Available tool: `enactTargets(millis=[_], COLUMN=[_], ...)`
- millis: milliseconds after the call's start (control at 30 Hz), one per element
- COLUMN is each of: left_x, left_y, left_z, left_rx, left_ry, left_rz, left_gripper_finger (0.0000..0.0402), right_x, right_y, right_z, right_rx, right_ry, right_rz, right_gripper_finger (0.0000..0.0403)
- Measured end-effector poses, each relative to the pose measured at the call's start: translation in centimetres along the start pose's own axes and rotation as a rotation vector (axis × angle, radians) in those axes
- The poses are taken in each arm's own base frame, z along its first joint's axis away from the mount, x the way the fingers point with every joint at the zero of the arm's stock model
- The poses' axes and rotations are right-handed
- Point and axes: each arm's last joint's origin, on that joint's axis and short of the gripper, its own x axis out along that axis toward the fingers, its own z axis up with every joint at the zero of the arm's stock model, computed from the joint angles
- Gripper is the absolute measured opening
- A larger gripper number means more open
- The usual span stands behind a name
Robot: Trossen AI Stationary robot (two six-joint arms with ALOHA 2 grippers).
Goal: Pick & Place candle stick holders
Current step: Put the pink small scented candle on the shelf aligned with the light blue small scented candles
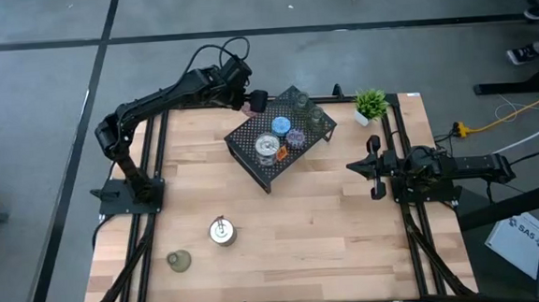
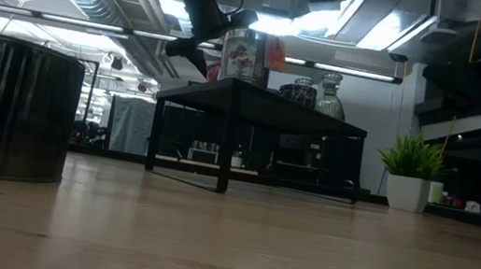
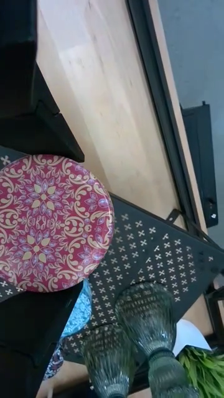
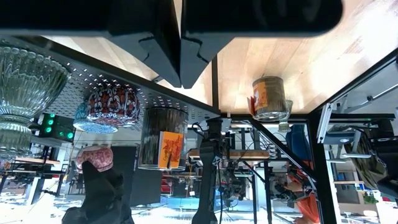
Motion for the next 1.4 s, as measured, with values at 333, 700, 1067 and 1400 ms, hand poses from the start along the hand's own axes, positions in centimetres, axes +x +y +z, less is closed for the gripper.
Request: enactTargets(millis=[333, 700, 1067, 1400], left_x=[-1.3, 1.1, 4.4, 4.7], left_y=[-0.7, -0.8, -1.0, -1.5], left_z=[0.9, 1.8, 1.2, 1.1], left_rx=[0.032, 0.059, 0.081, 0.294], left_ry=[-0.035, 0.016, 0.101, 0.110], left_rz=[-0.001, 0.015, 0.016, -0.042], left_gripper_finger=[0.0301, 0.0301, 0.0301, 0.0301], right_x=[0.0, 0.0, 0.0, 0.0], right_y=[0.0, 0.0, 0.0, 0.0], right_z=[0.0, 0.0, 0.0, 0.0], right_rx=[0.000, 0.000, 0.000, 0.000], right_ry=[0.000, 0.000, 0.000, 0.000], right_rz=[0.000, 0.000, 0.000, 0.000], right_gripper_finger=[0.0000, 0.0000, 0.0000, 0.0000])
